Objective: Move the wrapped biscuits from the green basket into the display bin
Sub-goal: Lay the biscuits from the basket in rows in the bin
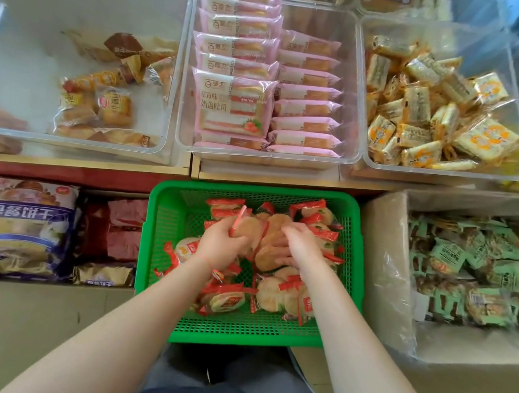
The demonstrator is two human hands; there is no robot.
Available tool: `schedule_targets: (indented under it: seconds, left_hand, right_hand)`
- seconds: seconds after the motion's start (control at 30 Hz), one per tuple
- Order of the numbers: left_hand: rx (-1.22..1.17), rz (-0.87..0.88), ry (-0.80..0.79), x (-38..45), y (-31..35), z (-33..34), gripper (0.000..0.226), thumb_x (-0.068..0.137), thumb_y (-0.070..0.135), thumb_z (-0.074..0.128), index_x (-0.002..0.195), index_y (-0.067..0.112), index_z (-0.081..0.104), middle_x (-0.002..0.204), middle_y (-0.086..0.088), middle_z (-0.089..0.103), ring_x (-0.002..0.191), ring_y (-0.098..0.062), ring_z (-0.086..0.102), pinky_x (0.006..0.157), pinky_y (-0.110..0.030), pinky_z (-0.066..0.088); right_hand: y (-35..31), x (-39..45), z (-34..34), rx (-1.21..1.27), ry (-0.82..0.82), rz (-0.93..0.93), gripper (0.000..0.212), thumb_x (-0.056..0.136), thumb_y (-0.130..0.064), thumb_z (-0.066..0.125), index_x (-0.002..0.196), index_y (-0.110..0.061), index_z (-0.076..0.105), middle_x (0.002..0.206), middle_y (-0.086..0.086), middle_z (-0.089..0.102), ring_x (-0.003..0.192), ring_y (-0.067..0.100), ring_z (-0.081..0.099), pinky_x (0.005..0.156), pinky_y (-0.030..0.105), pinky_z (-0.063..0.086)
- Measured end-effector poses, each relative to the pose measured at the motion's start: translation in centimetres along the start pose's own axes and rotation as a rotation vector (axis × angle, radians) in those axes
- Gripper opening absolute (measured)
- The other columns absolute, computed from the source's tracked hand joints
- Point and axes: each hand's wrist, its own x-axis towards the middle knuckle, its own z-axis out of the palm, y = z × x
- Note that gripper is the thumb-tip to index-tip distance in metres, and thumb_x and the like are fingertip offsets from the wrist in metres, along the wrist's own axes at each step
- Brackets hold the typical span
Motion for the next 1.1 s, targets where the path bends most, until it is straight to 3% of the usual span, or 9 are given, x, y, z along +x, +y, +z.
schedule_targets:
  seconds: [0.1,0.17,0.23,0.43,0.57,0.67,0.77,0.9,1.1]
  left_hand:
    - [-0.457,-0.246,-0.048,1.1,-1.5,-1.6,0.031,0.092,0.019,0.064,0.118,0.011,0.050,0.112,-0.014,0.064,0.085,-0.033,0.071,0.068,-0.045,0.061]
    - [-0.550,-0.291,-0.044,1.3,-1.9,-2.5,0.022,0.097,0.023,0.057,0.114,0.011,0.049,0.104,-0.017,0.069,0.072,-0.030,0.074,0.054,-0.035,0.059]
    - [-0.543,-0.319,-0.036,1.5,-2.5,-2.8,0.019,0.099,0.029,0.053,0.109,0.014,0.052,0.098,-0.013,0.071,0.072,-0.028,0.074,0.058,-0.034,0.059]
    - [-0.514,-0.394,-0.098,1.7,-3.0,-3.1,0.022,0.093,0.025,0.061,0.112,0.012,0.060,0.105,-0.010,0.064,0.089,-0.025,0.066,0.069,-0.041,0.061]
    - [-0.522,-0.401,-0.137,1.6,-3.3,-3.6,0.025,0.091,0.024,0.064,0.114,0.012,0.063,0.106,-0.009,0.062,0.094,-0.023,0.059,0.075,-0.044,0.060]
    - [-0.581,-0.417,-0.153,1.4,-3.5,-3.9,0.043,0.090,0.023,0.066,0.129,0.009,0.056,0.121,-0.010,0.061,0.106,-0.023,0.060,0.075,-0.044,0.061]
    - [-0.636,-0.410,-0.154,0.9,-3.2,-4.6,0.032,0.093,0.020,0.064,0.122,0.009,0.060,0.118,-0.010,0.063,0.103,-0.021,0.062,0.073,-0.043,0.061]
    - [-0.648,-0.362,-0.149,0.3,-3.0,-5.5,0.025,0.095,0.019,0.061,0.120,0.011,0.062,0.112,-0.010,0.068,0.098,-0.020,0.066,0.065,-0.042,0.061]
    - [-0.632,-0.315,-0.073,-0.4,-1.6,-6.4,0.028,0.097,0.011,0.056,0.124,0.005,0.057,0.120,-0.018,0.063,0.103,-0.029,0.065,0.060,-0.033,0.060]
  right_hand:
    - [1.8,1.6,0.0,-0.279,0.121,-0.120,0.036,0.098,-0.014,0.049,0.134,-0.017,0.053,0.126,0.005,0.058,0.110,0.026,0.060,0.090,0.038,0.053]
    - [2.8,2.2,0.4,-0.534,0.127,-0.228,0.048,0.096,-0.009,0.050,0.142,-0.018,0.047,0.150,0.006,0.040,0.134,0.027,0.042,0.104,0.035,0.041]
    - [3.6,2.2,0.9,-0.751,0.099,-0.302,0.062,0.092,-0.002,0.049,0.149,-0.021,0.037,0.160,0.004,0.022,0.146,0.027,0.021,0.116,0.039,0.030]
    - [3.9,1.4,1.6,-1.131,0.102,-0.313,0.083,0.087,0.001,0.055,0.155,-0.028,0.017,0.157,0.006,0.023,0.141,0.032,0.023,0.108,0.045,0.038]
    - [3.5,0.9,2.4,-1.227,0.121,-0.273,0.068,0.086,-0.004,0.057,0.146,-0.024,0.034,0.147,0.012,0.033,0.136,0.033,0.027,0.108,0.046,0.034]
    - [3.8,0.8,2.7,-1.205,0.149,-0.268,0.057,0.085,-0.007,0.061,0.137,-0.024,0.045,0.148,0.013,0.027,0.138,0.034,0.021,0.110,0.047,0.032]
    - [3.7,0.5,2.2,-1.120,0.160,-0.283,0.050,0.086,-0.024,0.068,0.133,-0.024,0.050,0.148,0.007,0.034,0.137,0.031,0.030,0.107,0.049,0.038]
    - [2.0,-1.1,1.3,-0.750,0.127,-0.220,0.040,0.085,-0.036,0.068,0.115,-0.014,0.053,0.104,0.002,0.062,0.083,0.021,0.061,0.066,0.035,0.053]
    - [0.2,-3.0,0.7,-0.420,0.088,-0.179,0.073,0.088,-0.036,0.071,0.147,-0.013,0.036,0.144,0.008,0.046,0.122,0.027,0.052,0.094,0.036,0.049]
